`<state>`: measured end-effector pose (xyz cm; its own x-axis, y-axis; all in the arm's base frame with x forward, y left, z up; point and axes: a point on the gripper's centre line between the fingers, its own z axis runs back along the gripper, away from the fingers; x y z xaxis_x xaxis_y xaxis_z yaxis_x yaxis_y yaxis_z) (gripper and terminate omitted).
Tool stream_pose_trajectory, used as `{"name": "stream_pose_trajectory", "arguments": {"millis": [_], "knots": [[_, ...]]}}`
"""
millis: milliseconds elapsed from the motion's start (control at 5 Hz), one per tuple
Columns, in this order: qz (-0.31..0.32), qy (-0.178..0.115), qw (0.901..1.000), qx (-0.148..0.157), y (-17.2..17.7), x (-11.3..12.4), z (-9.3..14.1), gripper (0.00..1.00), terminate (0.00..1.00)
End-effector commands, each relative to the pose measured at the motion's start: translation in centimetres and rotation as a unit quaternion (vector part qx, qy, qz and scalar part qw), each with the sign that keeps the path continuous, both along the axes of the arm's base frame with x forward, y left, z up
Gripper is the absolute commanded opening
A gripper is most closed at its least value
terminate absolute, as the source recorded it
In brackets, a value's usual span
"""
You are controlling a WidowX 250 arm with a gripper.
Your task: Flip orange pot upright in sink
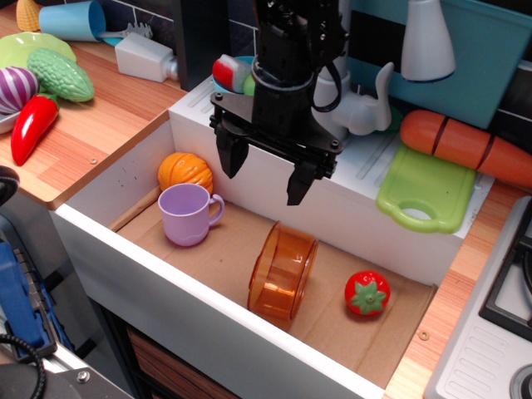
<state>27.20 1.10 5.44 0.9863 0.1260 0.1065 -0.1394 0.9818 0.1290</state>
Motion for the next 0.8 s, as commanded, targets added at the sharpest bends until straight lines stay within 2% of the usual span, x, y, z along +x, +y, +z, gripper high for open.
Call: {"name": "stream_pose_trajectory", "arguments": {"millis": [0, 200, 400, 600], "knots": [[0.000, 0.000, 1.0000, 0.000, 0.0, 0.0, 0.0, 1.00, 0.00], [0.014, -0.006, 0.9973, -0.071, 0.3, 0.1, -0.5, 1.00, 0.00], [0.025, -0.012, 0.9911, -0.130, 0.4, 0.3, -1.0, 1.00, 0.00], [0.028, -0.023, 0.9851, -0.168, 0.4, 0.3, -1.9, 1.00, 0.00]]}}
